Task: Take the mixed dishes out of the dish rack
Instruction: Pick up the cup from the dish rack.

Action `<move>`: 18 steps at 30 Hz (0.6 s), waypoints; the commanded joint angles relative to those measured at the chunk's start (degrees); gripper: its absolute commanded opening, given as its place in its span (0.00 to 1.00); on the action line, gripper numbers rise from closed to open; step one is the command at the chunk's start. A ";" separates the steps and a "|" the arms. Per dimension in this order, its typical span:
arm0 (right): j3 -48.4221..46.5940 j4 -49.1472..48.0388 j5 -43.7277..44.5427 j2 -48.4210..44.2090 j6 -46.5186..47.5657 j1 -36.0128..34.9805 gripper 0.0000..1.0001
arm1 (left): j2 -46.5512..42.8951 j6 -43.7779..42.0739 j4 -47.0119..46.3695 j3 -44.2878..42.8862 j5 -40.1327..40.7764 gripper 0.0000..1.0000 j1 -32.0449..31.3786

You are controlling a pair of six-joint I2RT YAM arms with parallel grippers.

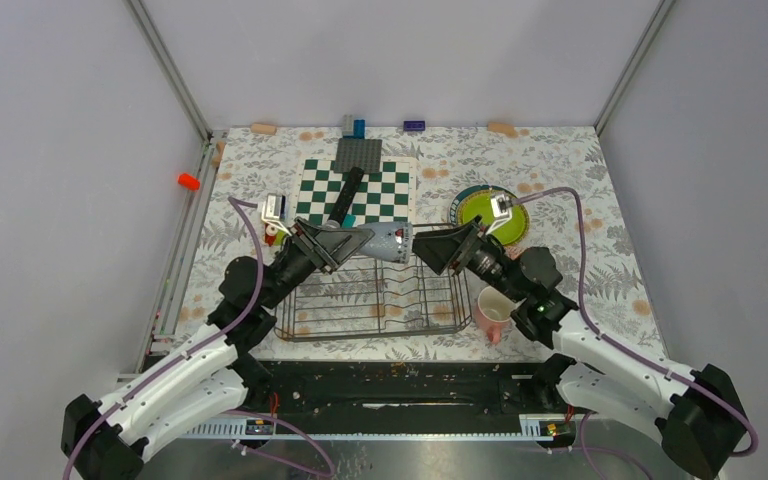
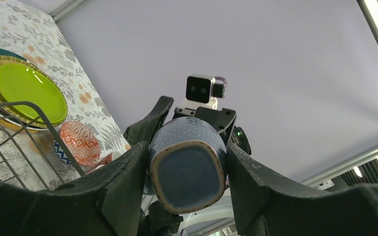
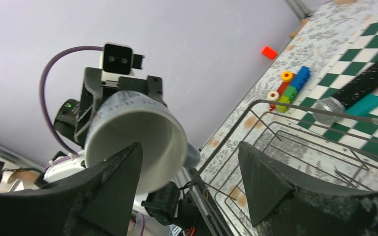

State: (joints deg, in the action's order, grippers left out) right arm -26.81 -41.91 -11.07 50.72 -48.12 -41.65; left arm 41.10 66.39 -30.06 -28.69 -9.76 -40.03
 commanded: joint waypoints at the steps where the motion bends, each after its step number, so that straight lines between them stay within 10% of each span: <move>1: -5.24 -6.68 -7.13 3.80 -1.51 -0.37 0.76 | 0.60 2.21 -8.88 -1.37 -3.46 0.00 0.27; 9: -7.41 -11.99 -11.79 8.60 -4.92 -0.44 0.51 | 1.68 3.49 -11.67 -1.02 -5.07 0.00 0.22; 18: -7.24 -13.52 -13.99 7.99 -6.01 -0.40 0.00 | 2.55 3.57 -11.23 -0.27 -4.15 0.09 0.22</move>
State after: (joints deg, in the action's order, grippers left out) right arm -31.68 -51.44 -22.44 60.20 -52.97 -41.58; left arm 43.31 70.48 -35.46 -28.67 -13.47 -39.97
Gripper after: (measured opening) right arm 0.091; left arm 0.555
